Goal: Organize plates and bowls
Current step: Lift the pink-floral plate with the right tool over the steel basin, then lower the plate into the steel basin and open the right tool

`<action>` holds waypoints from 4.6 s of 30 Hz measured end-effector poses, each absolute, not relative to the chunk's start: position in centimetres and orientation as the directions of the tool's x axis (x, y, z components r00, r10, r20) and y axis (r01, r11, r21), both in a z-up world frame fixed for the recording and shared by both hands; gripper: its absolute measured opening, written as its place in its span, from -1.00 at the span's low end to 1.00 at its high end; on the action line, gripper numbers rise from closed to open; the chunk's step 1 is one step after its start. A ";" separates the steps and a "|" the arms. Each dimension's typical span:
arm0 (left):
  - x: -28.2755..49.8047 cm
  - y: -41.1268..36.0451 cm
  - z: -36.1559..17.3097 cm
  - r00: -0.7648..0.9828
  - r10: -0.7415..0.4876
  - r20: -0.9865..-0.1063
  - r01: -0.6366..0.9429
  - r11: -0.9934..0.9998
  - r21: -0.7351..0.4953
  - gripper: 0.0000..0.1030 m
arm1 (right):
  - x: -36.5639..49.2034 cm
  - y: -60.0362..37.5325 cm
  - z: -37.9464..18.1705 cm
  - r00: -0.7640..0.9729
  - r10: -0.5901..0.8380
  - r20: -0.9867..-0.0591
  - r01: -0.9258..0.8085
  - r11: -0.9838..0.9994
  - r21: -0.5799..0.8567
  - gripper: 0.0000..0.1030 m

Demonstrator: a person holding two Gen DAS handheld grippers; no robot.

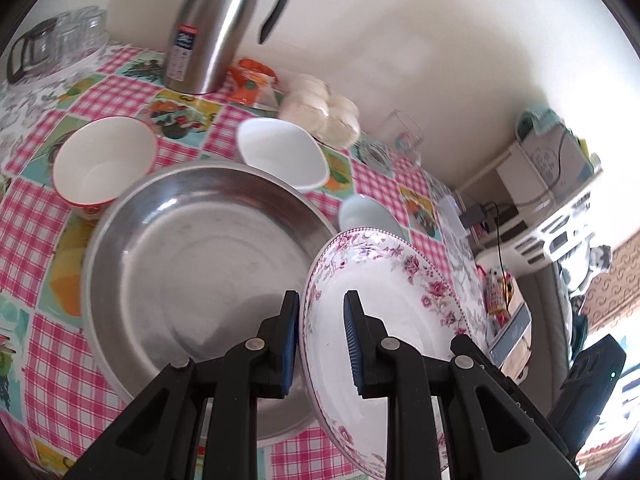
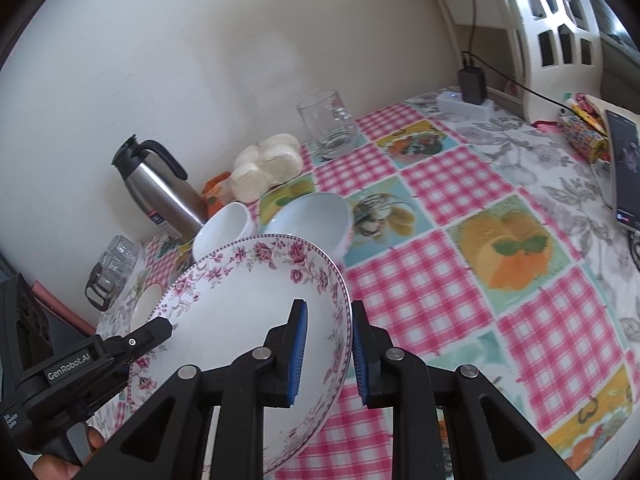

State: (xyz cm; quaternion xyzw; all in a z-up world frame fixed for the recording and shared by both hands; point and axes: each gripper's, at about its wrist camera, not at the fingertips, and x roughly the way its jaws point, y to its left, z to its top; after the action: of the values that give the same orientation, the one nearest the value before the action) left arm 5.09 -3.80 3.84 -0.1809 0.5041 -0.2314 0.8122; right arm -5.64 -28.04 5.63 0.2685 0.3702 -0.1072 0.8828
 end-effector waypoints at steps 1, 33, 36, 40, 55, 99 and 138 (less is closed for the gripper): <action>5.3 -3.4 3.8 0.387 -0.559 -0.733 0.186 0.826 -0.532 -0.55 | -5.3 -27.7 5.7 0.704 0.015 -0.710 0.381 0.836 0.395 -0.55; 11.4 3.1 1.5 0.406 -0.496 -0.768 0.010 0.843 -0.539 -0.55 | 3.9 -21.6 5.3 0.695 0.102 -0.711 0.262 0.886 0.383 -0.55; 11.6 3.4 0.9 0.394 -0.487 -0.779 0.000 0.848 -0.530 -0.55 | 4.3 -21.3 3.9 0.671 0.111 -0.733 0.275 0.881 0.385 -0.55; 11.9 3.9 -0.1 0.374 -0.480 -0.794 -0.018 0.852 -0.523 -0.55 | 4.7 -21.0 2.7 0.651 0.128 -0.748 0.284 0.873 0.397 -0.55; 12.2 3.6 -2.3 0.325 -0.428 -0.843 -0.049 0.883 -0.467 -0.55 | 5.5 -20.7 0.1 0.602 0.132 -0.787 0.325 0.861 0.392 -0.55; 12.0 2.7 -2.9 0.265 -0.369 -0.891 -0.078 0.913 -0.401 -0.29 | 5.6 -20.2 -0.7 0.544 0.114 -0.831 0.310 0.894 0.325 -0.38; 11.2 3.5 0.3 0.326 -0.022 -0.945 -0.105 0.993 -0.060 0.55 | 5.0 -16.8 3.0 0.590 -0.055 -0.806 0.189 0.979 0.072 -0.20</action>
State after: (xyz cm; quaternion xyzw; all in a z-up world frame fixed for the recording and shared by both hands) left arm 11.16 3.48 0.28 -0.0548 0.5798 0.0252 0.8126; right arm 4.95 -16.81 3.00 0.0750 0.4476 -0.0686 0.8884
